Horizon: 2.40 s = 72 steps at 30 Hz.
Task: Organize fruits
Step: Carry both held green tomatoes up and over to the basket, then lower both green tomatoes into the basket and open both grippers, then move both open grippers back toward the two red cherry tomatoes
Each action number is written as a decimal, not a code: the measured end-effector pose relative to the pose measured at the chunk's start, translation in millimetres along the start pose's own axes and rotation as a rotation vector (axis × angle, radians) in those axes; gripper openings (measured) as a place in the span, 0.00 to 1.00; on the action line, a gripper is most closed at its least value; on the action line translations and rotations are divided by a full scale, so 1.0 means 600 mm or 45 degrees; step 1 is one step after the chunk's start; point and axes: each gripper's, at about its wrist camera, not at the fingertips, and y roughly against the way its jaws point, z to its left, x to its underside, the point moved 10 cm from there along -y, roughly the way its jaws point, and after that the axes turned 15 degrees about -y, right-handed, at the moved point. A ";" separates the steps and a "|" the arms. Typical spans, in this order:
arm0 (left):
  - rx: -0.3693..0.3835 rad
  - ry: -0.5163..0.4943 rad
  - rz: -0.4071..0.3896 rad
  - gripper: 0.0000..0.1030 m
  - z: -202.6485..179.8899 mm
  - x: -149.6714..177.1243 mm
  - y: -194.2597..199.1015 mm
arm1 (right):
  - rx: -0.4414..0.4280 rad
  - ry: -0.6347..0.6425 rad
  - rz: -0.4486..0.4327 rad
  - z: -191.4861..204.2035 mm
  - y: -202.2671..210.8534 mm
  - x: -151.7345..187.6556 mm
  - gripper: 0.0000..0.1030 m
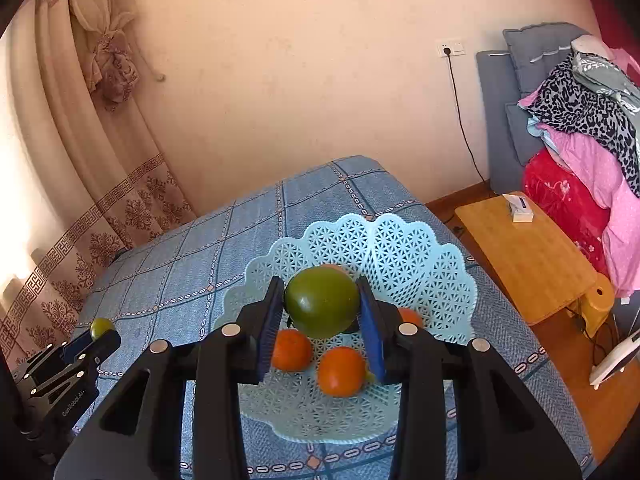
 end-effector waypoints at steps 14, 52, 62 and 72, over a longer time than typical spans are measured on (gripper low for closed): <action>0.134 -0.055 0.013 0.29 -0.086 -0.060 -0.043 | 0.123 -0.055 -0.041 -0.074 -0.019 -0.027 0.37; 0.174 0.043 0.075 0.78 -0.057 -0.092 -0.088 | 0.043 -0.078 -0.117 -0.046 0.021 -0.050 0.60; 0.071 0.076 0.072 0.79 0.031 -0.060 -0.048 | -0.032 -0.017 -0.109 0.006 0.037 -0.031 0.61; -0.015 0.119 0.104 0.85 0.107 0.001 -0.023 | -0.080 0.045 -0.051 0.046 0.025 0.003 0.62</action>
